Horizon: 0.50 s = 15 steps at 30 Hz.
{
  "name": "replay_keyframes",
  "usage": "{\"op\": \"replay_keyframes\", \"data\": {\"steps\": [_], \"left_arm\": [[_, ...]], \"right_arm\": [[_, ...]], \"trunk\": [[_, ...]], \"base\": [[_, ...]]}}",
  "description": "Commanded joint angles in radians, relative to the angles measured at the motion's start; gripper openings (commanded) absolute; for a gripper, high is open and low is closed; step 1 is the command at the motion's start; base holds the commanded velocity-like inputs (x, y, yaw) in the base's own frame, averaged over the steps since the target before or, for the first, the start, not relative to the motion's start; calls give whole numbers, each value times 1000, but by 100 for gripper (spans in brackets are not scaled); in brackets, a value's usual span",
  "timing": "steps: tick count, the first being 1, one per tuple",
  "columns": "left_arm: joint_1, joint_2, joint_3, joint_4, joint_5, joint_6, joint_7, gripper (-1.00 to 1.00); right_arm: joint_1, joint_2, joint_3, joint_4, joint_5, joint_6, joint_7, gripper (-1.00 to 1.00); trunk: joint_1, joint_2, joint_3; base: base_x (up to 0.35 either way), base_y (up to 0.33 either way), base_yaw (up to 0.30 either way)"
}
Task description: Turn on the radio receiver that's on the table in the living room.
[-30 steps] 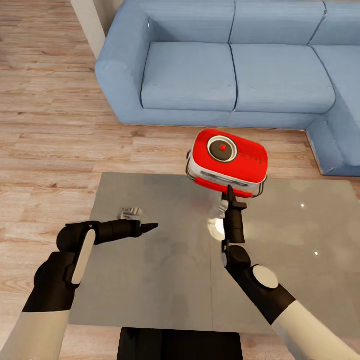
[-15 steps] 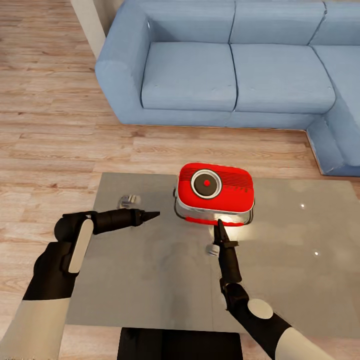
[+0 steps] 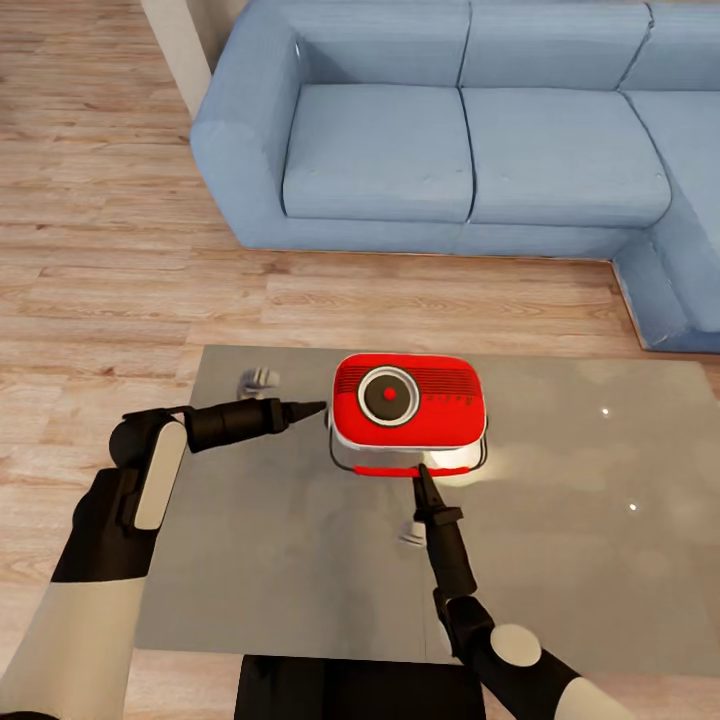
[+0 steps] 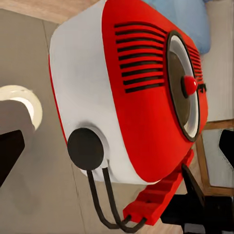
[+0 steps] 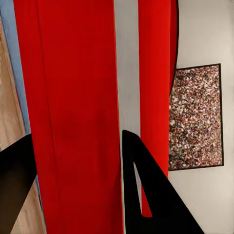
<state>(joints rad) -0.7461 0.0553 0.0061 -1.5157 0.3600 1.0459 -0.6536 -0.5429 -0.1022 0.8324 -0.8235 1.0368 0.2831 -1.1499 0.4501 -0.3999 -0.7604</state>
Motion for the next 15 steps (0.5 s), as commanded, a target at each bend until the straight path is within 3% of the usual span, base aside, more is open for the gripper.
{"op": "replay_keyframes", "data": {"steps": [1, 6, 15], "left_arm": [[-2, 0, 0, 0, 4, 0, 0, 100], [-12, -3, 0, 1, 11, 0, 3, 100], [-15, -43, 0, 6, 8, -1, 13, 100]], "right_arm": [[0, 1, 2, 0, 0, 2, -2, -100], [0, 3, 5, 2, -4, 5, 2, -100], [0, 2, 5, 9, -9, 14, 9, -100]], "trunk": [[0, 0, 0], [0, 0, 0], [0, 0, 0]], "base": [[0, 0, 0], [0, 0, 0], [0, 0, 0]]}}
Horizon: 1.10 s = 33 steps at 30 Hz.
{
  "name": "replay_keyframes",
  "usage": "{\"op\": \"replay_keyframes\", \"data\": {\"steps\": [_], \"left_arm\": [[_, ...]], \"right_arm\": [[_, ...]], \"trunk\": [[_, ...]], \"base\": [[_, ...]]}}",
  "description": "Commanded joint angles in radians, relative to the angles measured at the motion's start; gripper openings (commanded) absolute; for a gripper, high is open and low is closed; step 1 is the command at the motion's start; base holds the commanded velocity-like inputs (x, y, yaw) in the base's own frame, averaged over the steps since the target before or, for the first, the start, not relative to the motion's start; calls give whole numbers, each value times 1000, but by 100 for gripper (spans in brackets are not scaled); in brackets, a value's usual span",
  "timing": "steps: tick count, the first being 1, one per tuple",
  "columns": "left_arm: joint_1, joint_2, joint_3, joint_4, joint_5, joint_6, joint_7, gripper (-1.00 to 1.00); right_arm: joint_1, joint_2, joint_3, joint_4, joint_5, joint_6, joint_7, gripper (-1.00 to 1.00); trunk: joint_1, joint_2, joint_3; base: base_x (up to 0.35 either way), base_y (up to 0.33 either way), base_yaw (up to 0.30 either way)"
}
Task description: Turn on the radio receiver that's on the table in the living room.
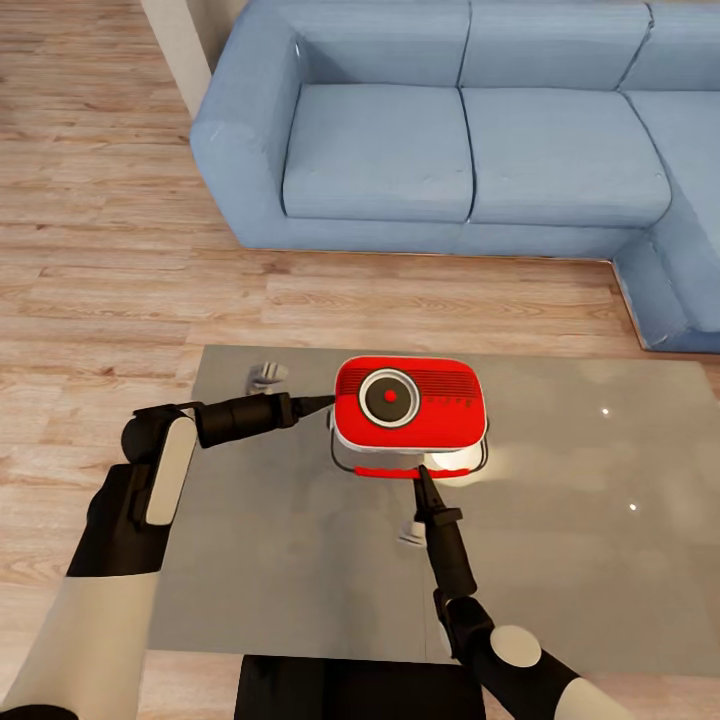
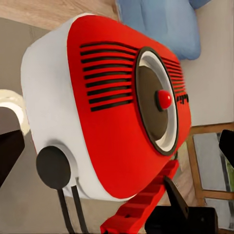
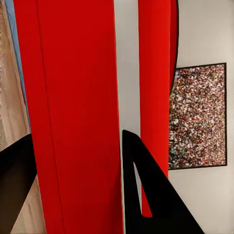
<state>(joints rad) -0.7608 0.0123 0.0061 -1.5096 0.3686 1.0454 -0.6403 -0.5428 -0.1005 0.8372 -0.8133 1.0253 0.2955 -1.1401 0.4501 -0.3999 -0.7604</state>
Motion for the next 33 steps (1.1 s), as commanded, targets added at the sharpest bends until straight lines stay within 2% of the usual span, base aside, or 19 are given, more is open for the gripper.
{"op": "replay_keyframes", "data": {"steps": [1, 8, 22, 24, 27, 30, 33], "left_arm": [[0, -3, 0, 0, -1, 0, 0, 100], [-7, -11, 0, 0, -2, 0, 1, 100], [-22, -16, -2, 0, 0, 1, 1, 100], [-28, -32, -3, 0, -1, 1, 1, 100], [-32, -79, -8, 1, -7, 1, 10, 100], [-34, -111, -12, 5, -8, 1, 29, 100], [-35, -123, -15, 13, -8, 1, 39, 100]], "right_arm": [[0, 1, 0, 1, 3, 6, 0, -100], [0, 7, 0, 39, 2, 18, 1, -100], [0, 21, 0, 42, 4, 29, 15, -100], [0, 21, 0, 43, 4, 30, 22, -100], [0, 21, 0, 43, 4, 33, 38, -100], [0, 21, 1, 43, 4, 44, 43, -100], [0, 21, 2, 43, 4, 48, 44, -100]], "trunk": [[0, 0, 0], [0, 0, 0], [0, 0, 0], [0, 0, 0], [0, 0, 0], [0, 0, 0], [0, 0, 0]], "base": [[0, 0, 0], [0, 0, 0], [0, 0, 0], [0, 0, 0], [0, 0, 0], [0, 0, 0], [0, 0, 0]]}}
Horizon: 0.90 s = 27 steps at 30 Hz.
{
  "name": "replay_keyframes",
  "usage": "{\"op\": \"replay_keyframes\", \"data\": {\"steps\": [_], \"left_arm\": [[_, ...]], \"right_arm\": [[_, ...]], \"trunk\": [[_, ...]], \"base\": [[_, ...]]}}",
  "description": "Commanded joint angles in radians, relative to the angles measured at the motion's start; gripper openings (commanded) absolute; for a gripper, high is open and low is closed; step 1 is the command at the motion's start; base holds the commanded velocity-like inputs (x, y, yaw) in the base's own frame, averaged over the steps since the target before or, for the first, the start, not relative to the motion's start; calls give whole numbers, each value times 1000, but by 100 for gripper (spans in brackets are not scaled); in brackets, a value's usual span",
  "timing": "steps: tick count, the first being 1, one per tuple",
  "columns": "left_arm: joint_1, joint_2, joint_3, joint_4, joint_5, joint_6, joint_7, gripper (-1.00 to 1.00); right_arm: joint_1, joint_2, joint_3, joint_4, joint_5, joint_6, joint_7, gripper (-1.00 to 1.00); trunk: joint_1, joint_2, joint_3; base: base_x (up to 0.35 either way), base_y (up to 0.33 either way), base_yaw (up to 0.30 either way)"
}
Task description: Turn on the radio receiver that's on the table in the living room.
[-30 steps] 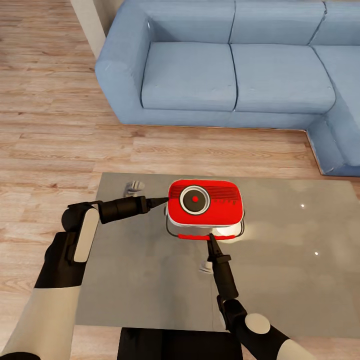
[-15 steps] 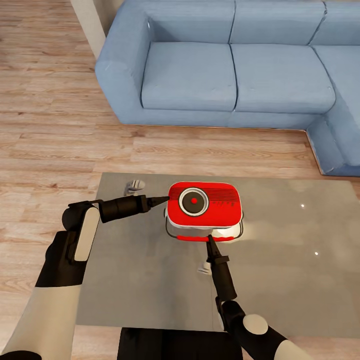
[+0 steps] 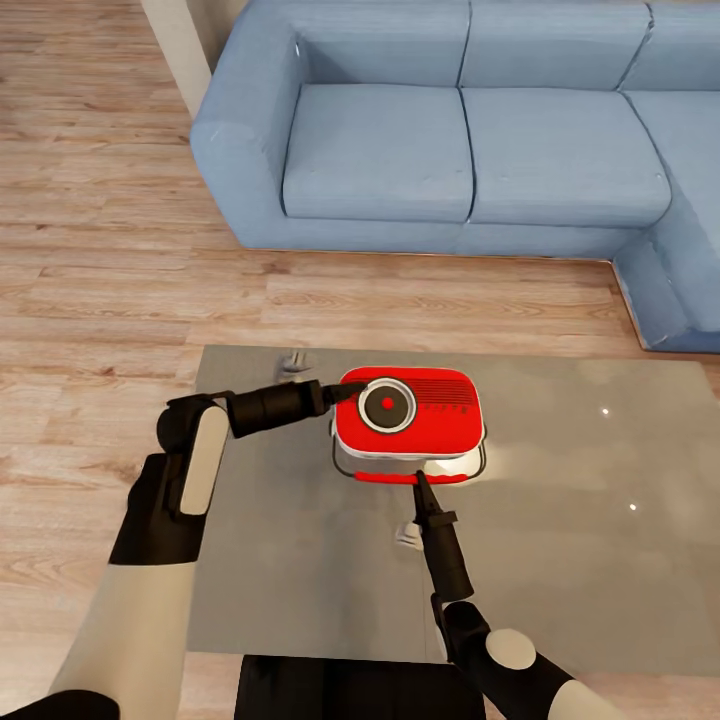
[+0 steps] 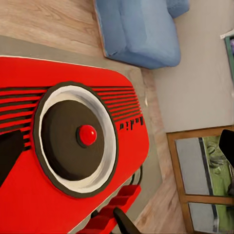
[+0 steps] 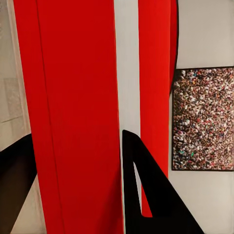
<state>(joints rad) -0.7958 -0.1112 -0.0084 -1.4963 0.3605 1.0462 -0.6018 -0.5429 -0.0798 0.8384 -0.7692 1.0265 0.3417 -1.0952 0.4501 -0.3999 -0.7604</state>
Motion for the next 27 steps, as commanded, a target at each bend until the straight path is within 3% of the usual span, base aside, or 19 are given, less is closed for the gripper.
{"op": "replay_keyframes", "data": {"steps": [1, 7, 11, 12, 18, 27], "left_arm": [[0, -2, -1, 5, 0, 0, 1, 100], [0, -6, -76, 26, 1, 0, 5, 100], [0, -14, -94, 41, 1, 0, 7, 100], [0, -16, -95, 44, 1, 0, 8, -100], [0, -28, -99, 61, 0, 0, 64, -100], [0, -43, -100, 59, 0, 0, 74, -100]], "right_arm": [[0, 0, 1, -1, 3, 3, 0, -100], [0, 0, 1, -1, 3, 3, 1, -100], [0, 0, 2, -1, 3, 3, 1, -100], [0, 0, 2, -1, 3, 3, 1, -100], [0, 1, 4, -1, 3, 4, 1, -100], [0, 1, 4, -1, 3, 5, 1, -100]], "trunk": [[0, 0, 0], [0, 0, 0], [0, 0, 0], [0, 0, 0], [0, 0, 0], [0, 0, 0]], "base": [[0, 0, 0], [0, 0, 0], [0, 0, 0], [0, 0, 0], [0, 0, 0], [0, 0, 0]]}}
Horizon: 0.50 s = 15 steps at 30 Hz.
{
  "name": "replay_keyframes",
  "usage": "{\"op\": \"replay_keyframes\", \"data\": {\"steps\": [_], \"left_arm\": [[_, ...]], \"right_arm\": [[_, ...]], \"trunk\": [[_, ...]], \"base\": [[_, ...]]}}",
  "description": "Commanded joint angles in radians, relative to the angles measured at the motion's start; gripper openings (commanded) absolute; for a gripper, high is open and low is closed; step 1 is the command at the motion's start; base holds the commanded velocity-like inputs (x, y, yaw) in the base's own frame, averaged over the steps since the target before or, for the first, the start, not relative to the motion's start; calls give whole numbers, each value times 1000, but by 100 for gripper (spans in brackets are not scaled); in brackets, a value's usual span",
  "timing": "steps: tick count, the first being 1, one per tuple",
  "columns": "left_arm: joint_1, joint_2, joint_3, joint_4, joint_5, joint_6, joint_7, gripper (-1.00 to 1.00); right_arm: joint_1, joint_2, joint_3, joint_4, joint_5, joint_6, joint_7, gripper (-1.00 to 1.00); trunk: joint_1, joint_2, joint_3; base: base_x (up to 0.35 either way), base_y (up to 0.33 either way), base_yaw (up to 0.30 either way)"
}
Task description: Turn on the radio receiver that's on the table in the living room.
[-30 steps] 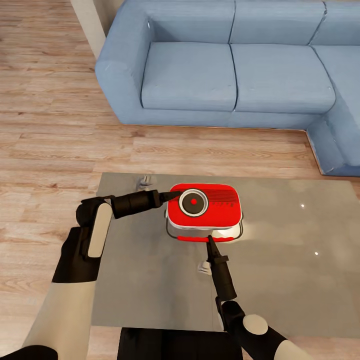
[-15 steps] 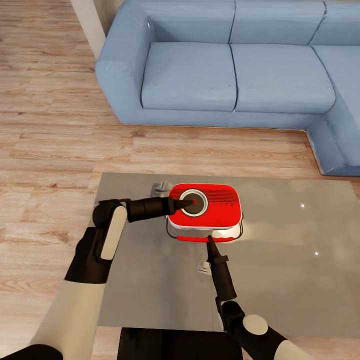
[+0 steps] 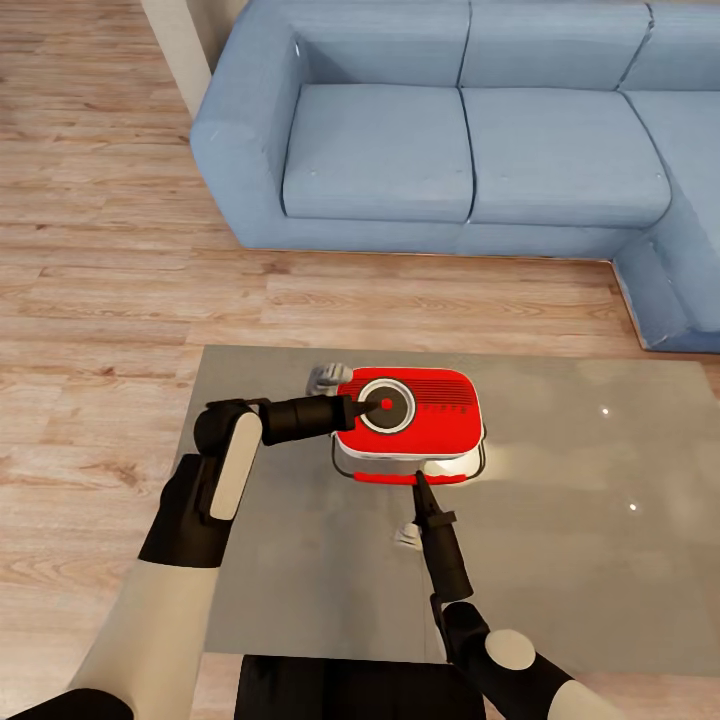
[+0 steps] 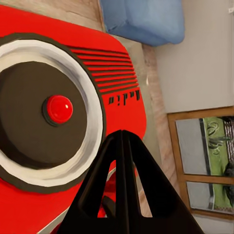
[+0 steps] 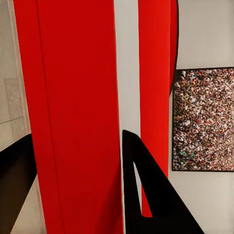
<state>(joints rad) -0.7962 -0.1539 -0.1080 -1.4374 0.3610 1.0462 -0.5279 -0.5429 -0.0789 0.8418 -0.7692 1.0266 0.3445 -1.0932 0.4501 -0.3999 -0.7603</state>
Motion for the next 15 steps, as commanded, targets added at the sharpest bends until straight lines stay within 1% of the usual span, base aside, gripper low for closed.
{"op": "replay_keyframes", "data": {"steps": [1, 6, 12, 15], "left_arm": [[0, 0, 0, -1, 1, 0, 0, -100], [-23, -10, 2, -1, 8, 0, 0, -100], [-29, -17, 2, 0, 11, 0, 1, -100], [-48, -19, 2, 7, 13, 0, 3, -100]], "right_arm": [[0, 0, 0, -1, 3, 2, -1, -100], [0, 0, 1, -1, 3, 37, -1, -100], [21, 1, 2, -1, 3, 49, 0, -100], [24, 4, 2, -1, 3, 51, 0, -100]], "trunk": [[0, 0, 0], [0, 0, 0], [0, 0, 0], [0, 0, 0]], "base": [[0, 0, 0], [0, 0, 0], [0, 0, 0], [0, 0, 0]]}}
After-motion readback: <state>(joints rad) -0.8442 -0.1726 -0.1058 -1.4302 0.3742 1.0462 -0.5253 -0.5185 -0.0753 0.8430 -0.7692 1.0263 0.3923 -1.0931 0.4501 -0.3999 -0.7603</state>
